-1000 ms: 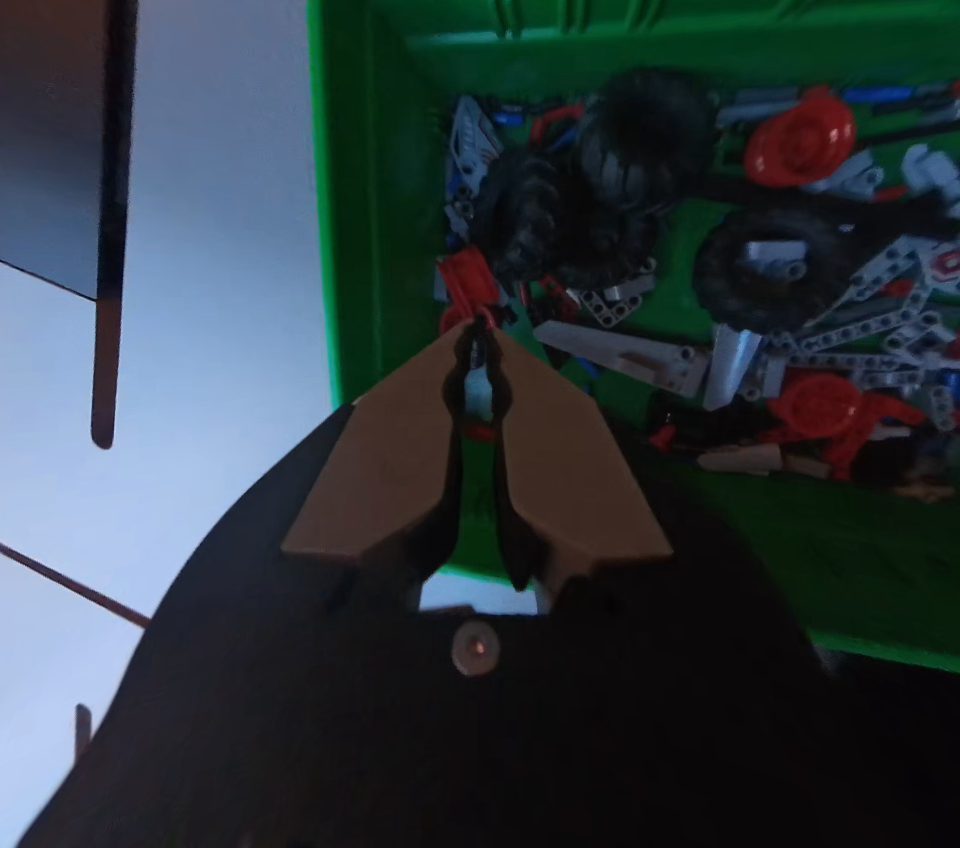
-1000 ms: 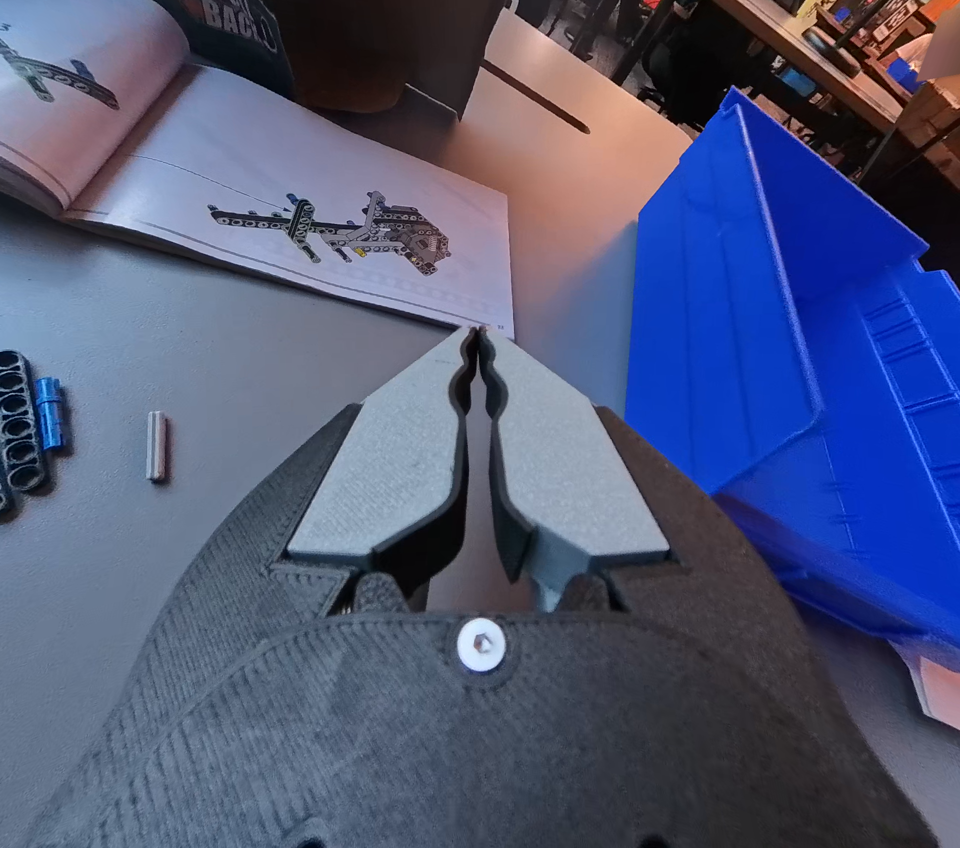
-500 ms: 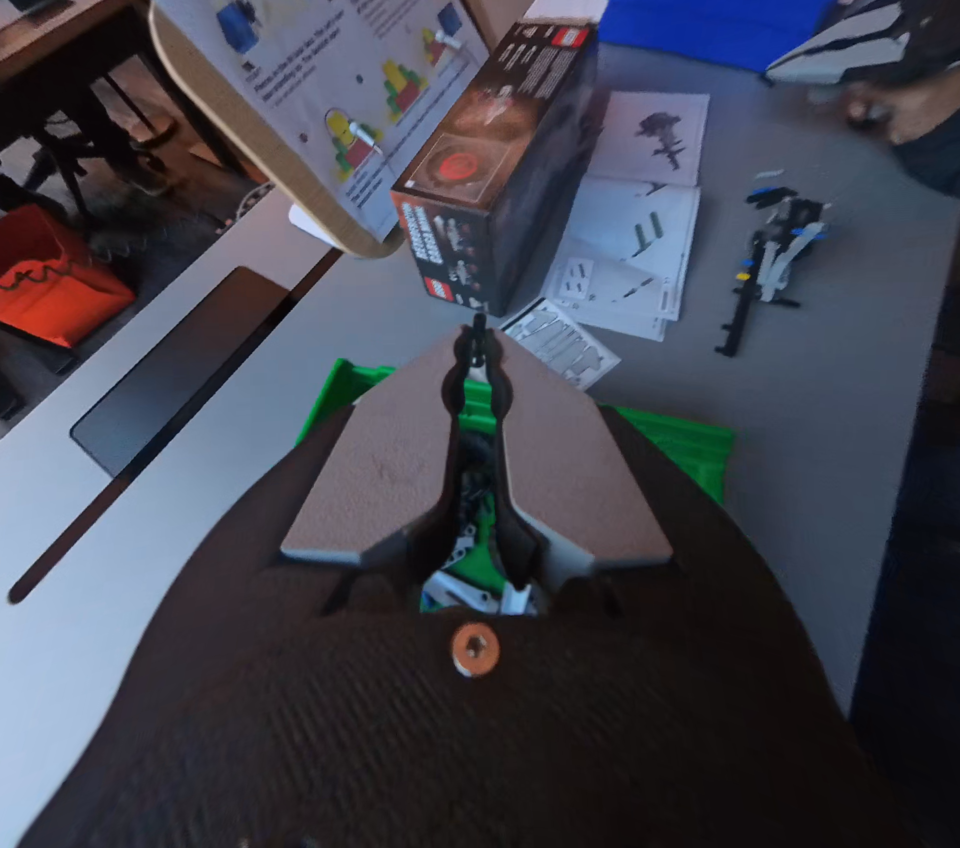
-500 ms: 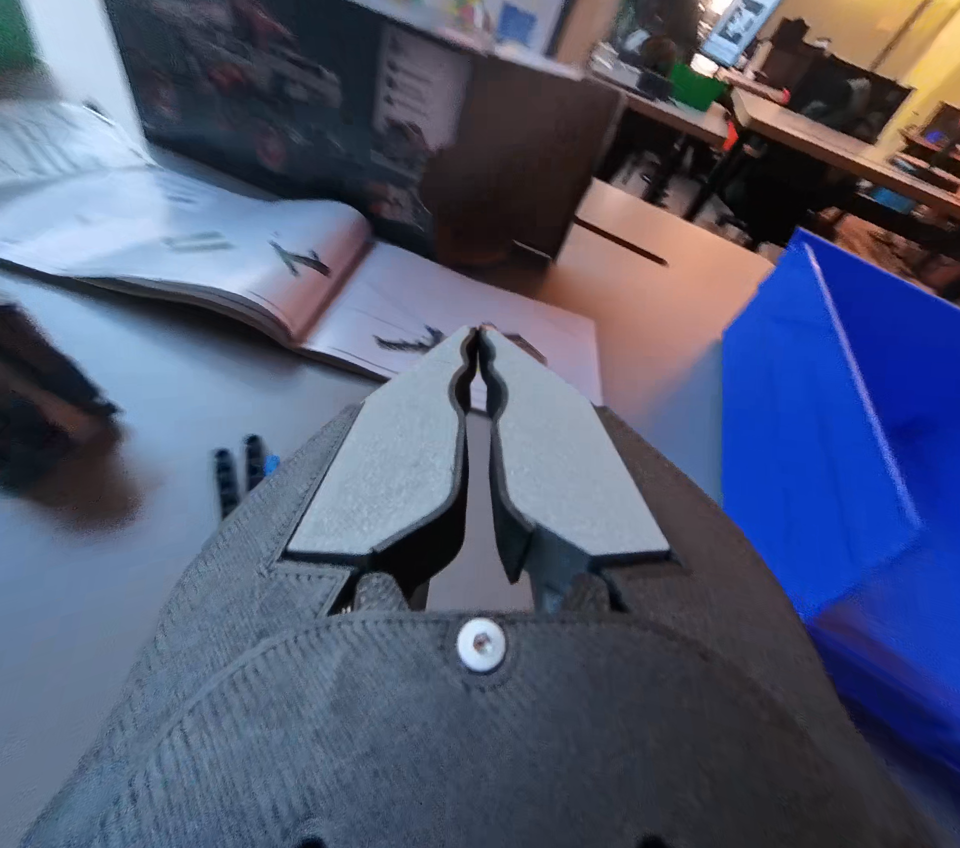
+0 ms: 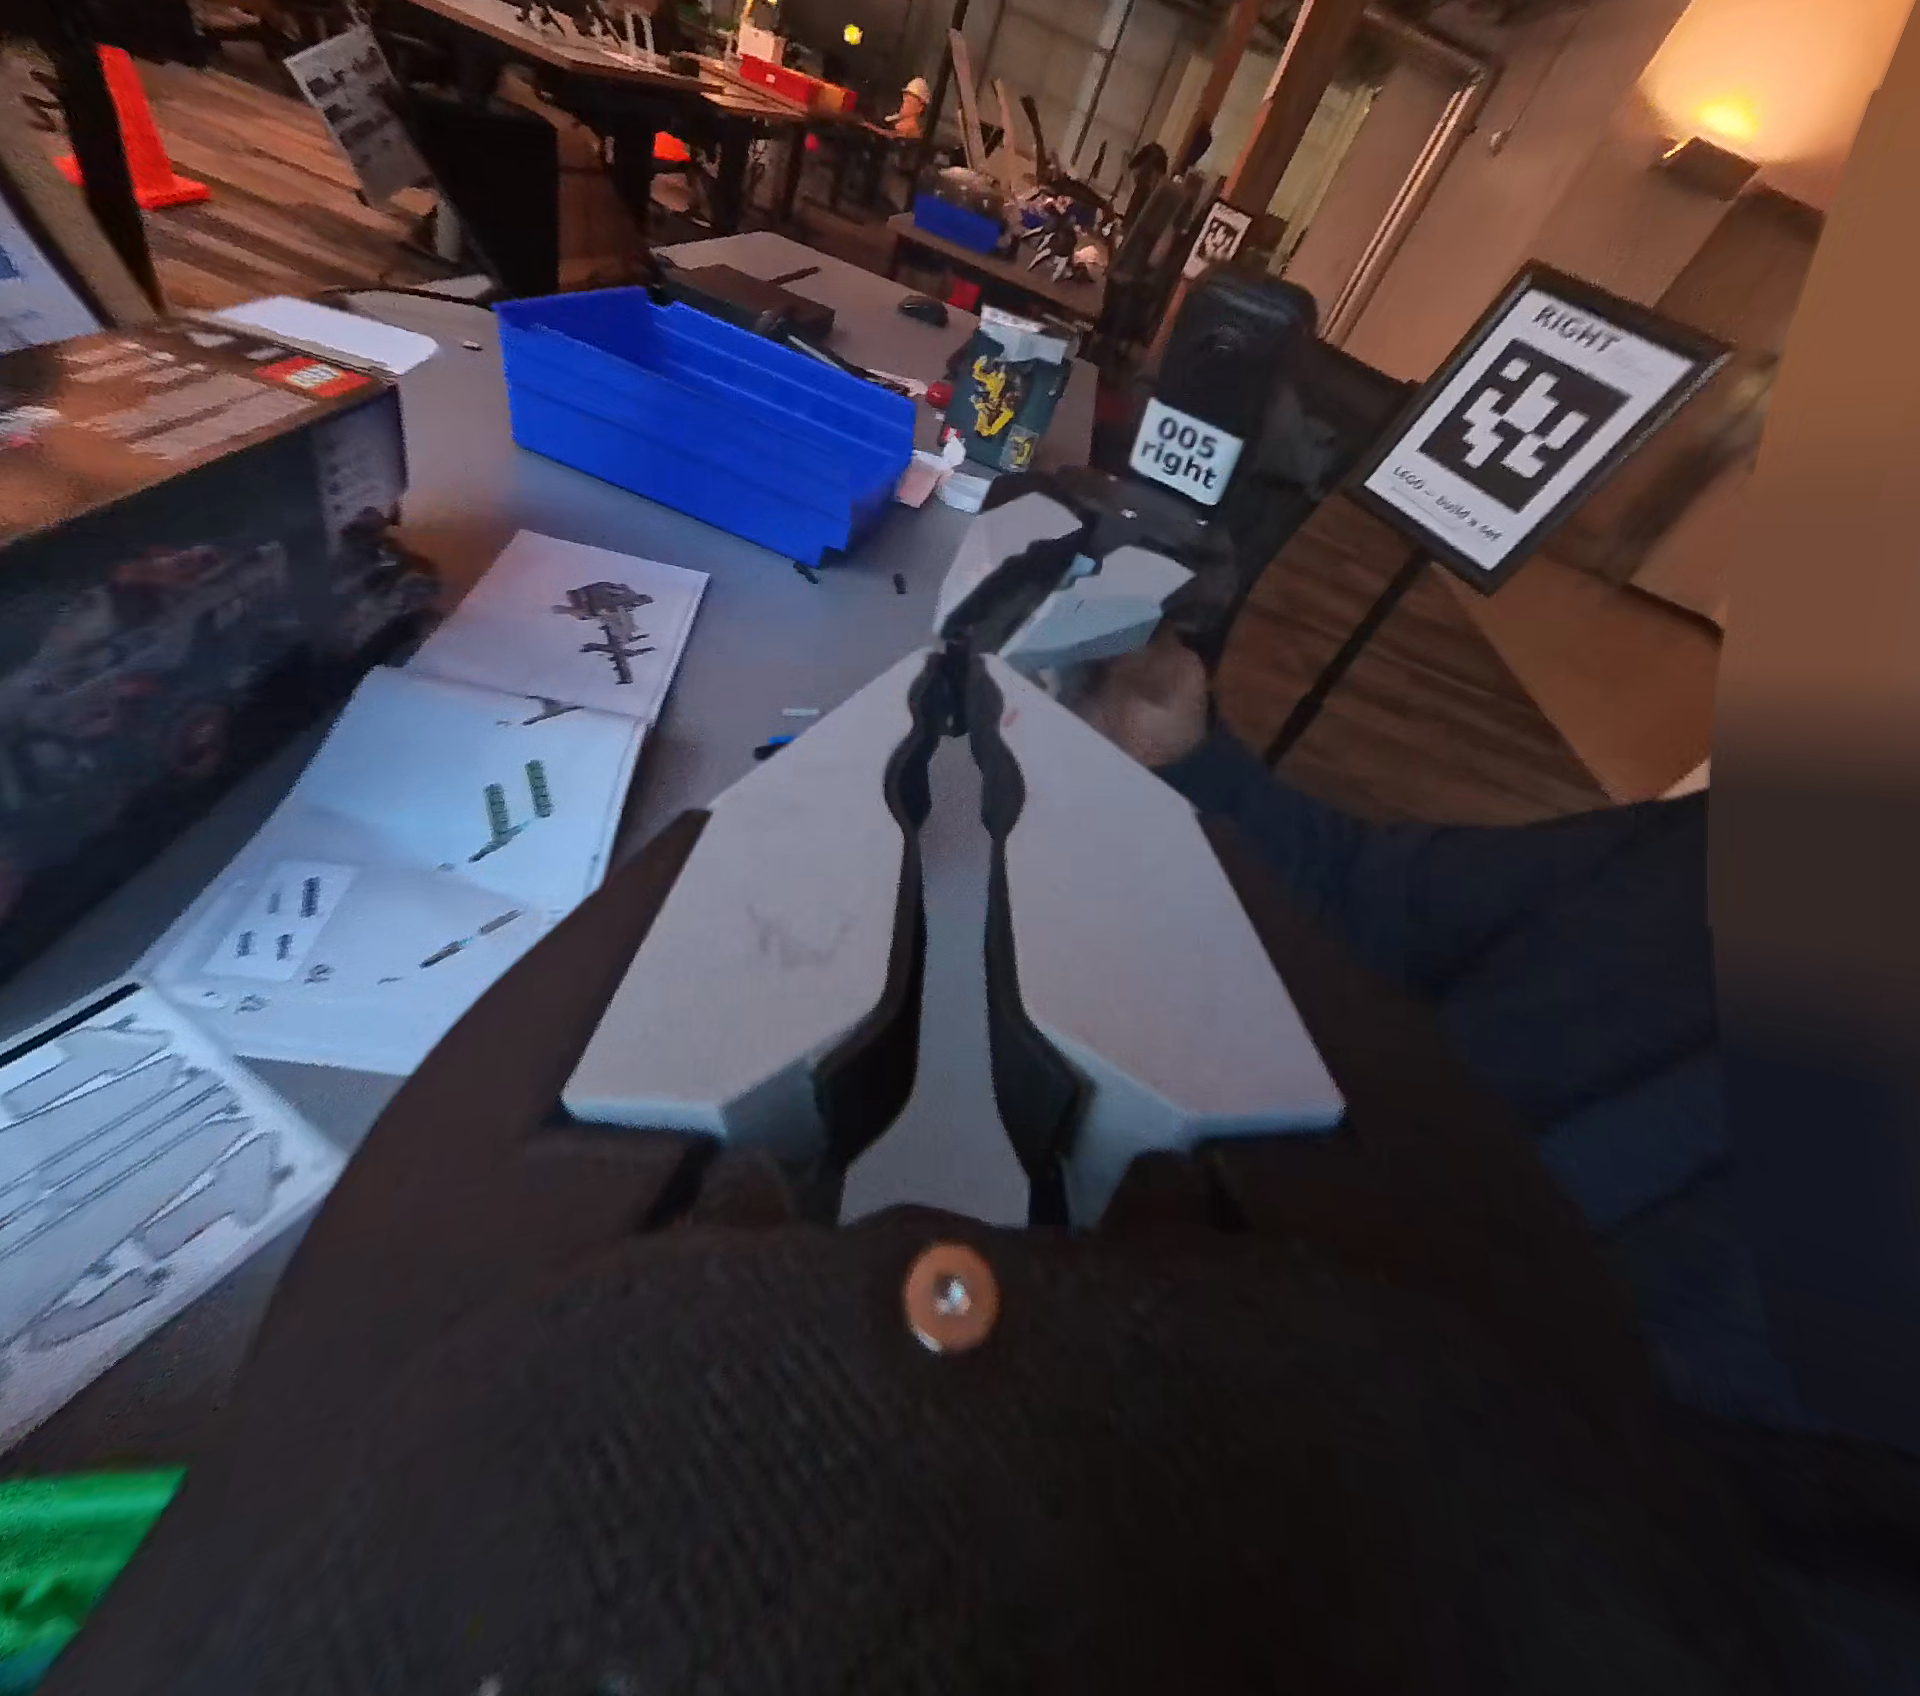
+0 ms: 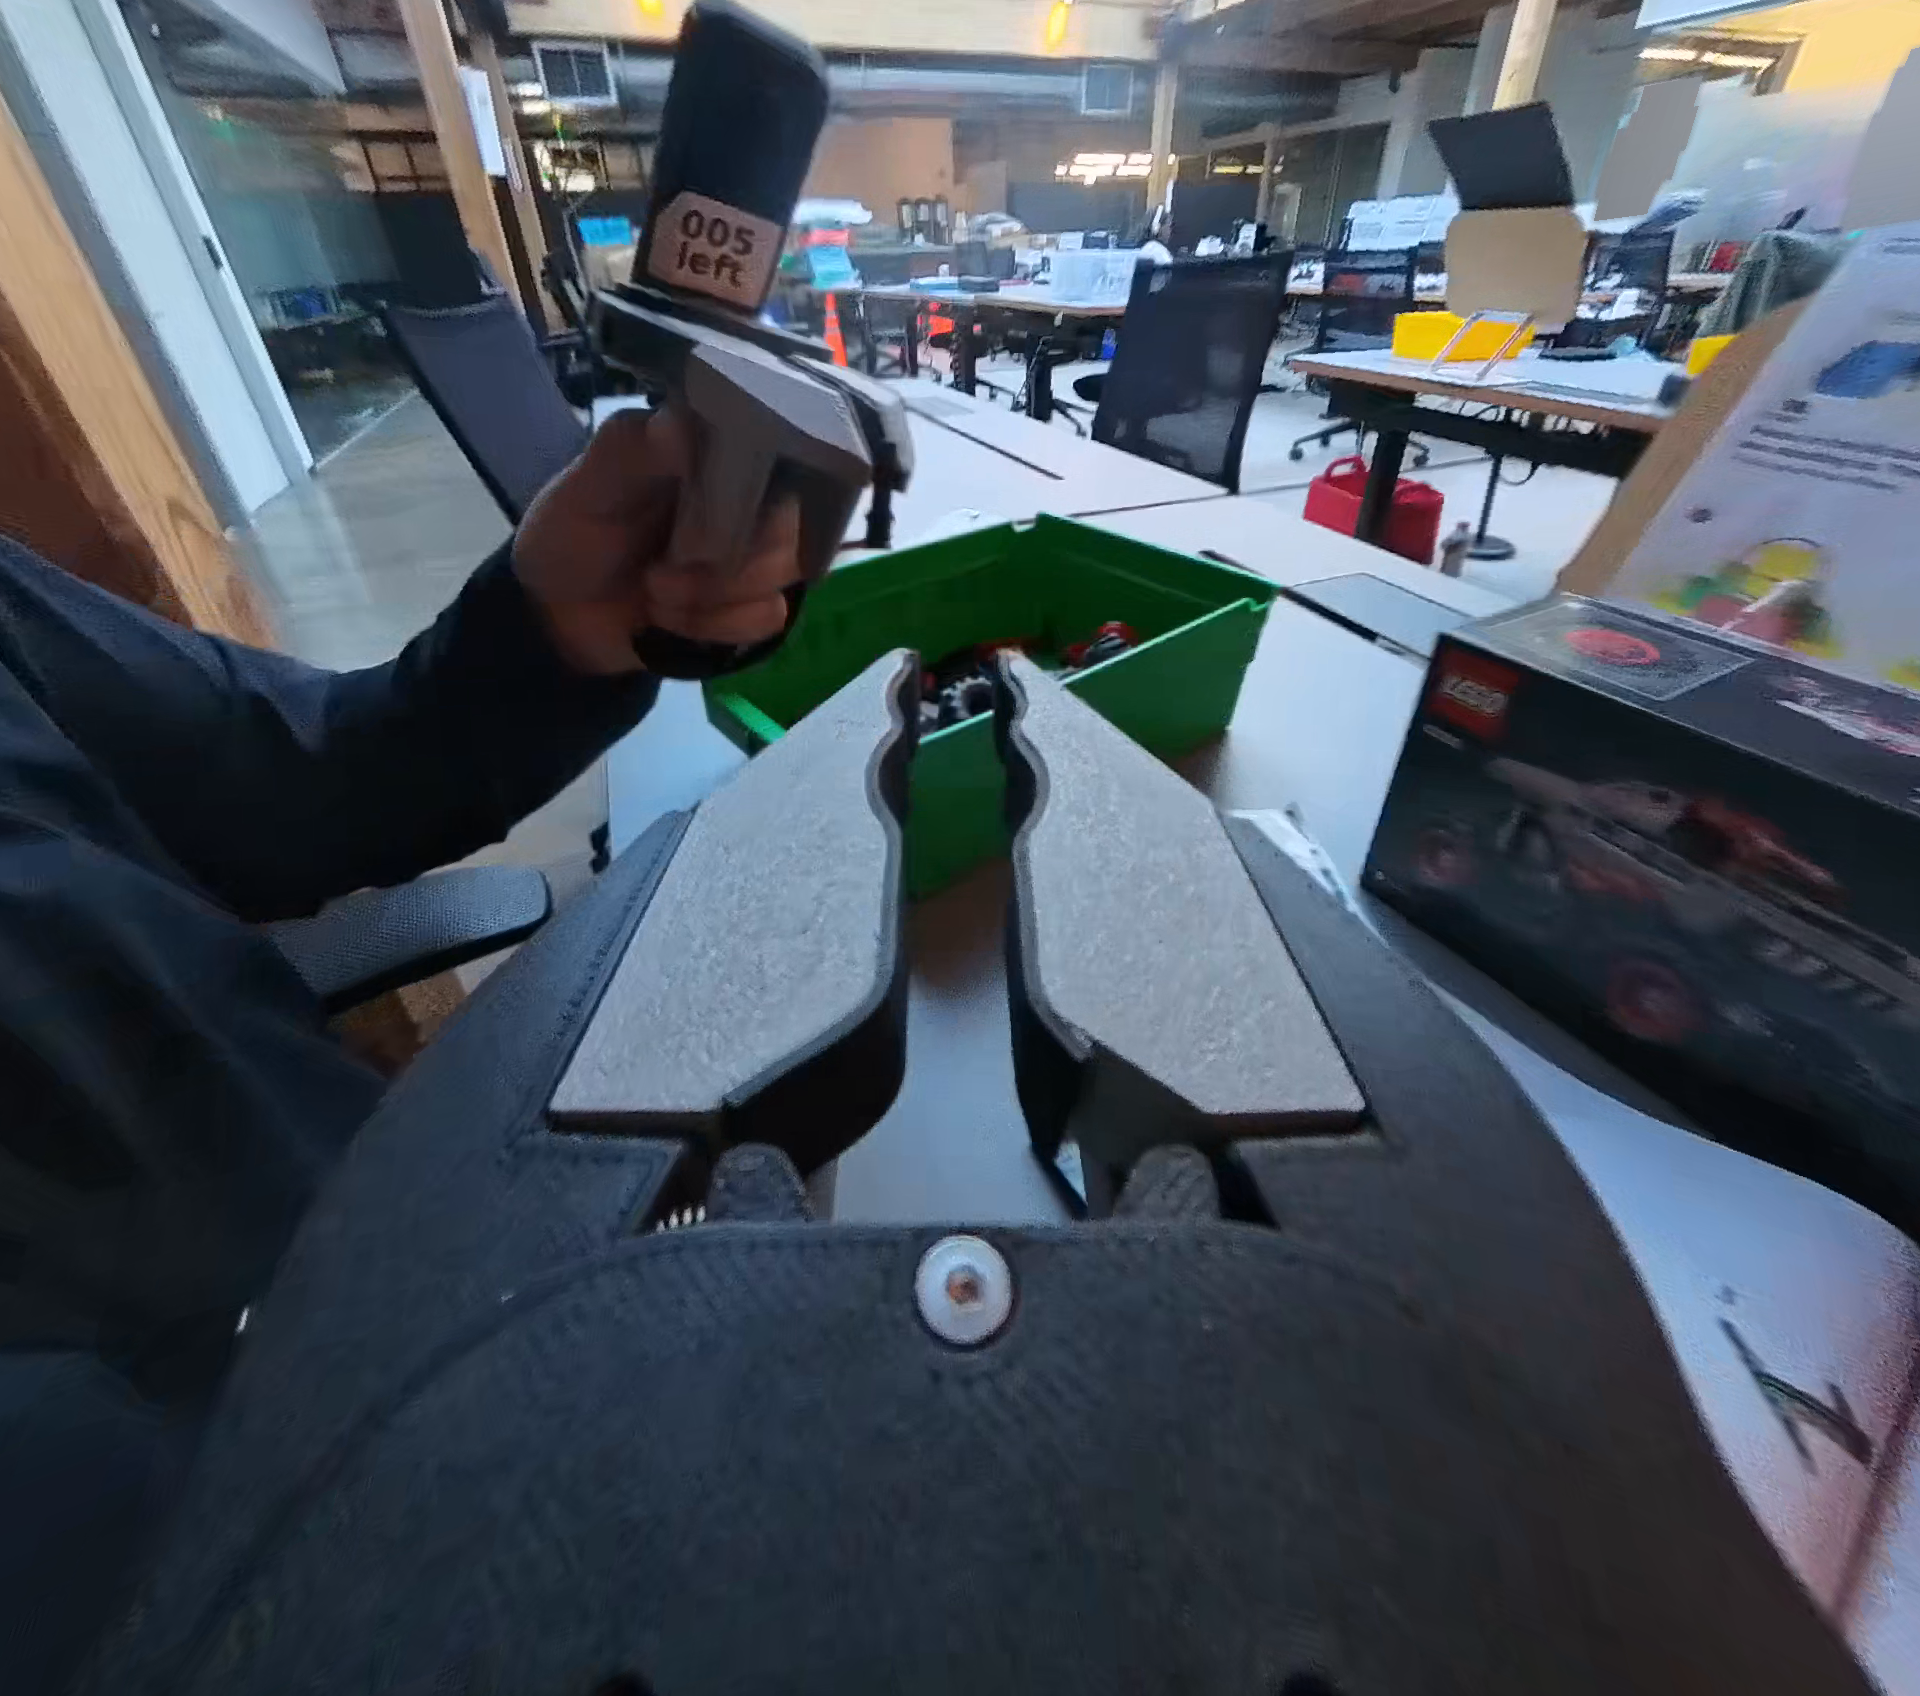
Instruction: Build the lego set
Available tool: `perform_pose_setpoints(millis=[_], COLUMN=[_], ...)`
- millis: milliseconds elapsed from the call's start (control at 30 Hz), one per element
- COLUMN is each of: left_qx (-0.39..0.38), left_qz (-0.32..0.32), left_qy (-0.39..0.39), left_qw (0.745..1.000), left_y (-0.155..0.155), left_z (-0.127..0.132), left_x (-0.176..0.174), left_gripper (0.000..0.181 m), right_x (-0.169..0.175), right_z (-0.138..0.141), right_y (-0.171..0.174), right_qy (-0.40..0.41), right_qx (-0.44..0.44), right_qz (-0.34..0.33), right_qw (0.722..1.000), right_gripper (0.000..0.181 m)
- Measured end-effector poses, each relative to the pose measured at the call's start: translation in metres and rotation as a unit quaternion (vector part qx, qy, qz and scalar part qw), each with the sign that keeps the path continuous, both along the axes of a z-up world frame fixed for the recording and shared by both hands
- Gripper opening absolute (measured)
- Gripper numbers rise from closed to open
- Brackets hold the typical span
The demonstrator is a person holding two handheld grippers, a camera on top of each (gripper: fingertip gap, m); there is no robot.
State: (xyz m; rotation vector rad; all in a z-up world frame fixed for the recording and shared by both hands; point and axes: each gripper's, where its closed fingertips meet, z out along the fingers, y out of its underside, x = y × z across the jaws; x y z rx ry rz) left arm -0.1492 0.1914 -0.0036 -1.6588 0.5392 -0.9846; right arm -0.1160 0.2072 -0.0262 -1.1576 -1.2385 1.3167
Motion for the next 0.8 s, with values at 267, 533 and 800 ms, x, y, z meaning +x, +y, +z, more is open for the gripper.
perform_pose_setpoints(millis=[267,533,800], left_qx=[-0.017,-0.034,0.012], left_qz=[-0.015,-0.033,0.078], left_qy=[-0.026,-0.042,0.062], left_qw=[0.999,0.998,0.995], left_y=[0.005,0.005,-0.004], left_z=[-0.02,-0.032,-0.037], left_x=[0.033,0.042,-0.027], left_gripper=[0.002,0.002,0.0], right_x=[-0.01,-0.003,0.107], right_z=[-0.015,-0.021,-0.099], right_y=[-0.022,-0.015,0.081], right_qy=[-0.026,-0.044,-0.247], right_qx=[0.018,0.014,0.023], right_qz=[-0.001,-0.031,-0.194], right_qw=[1.0,0.998,0.949], right_gripper=[0.012,0.004,0.004])
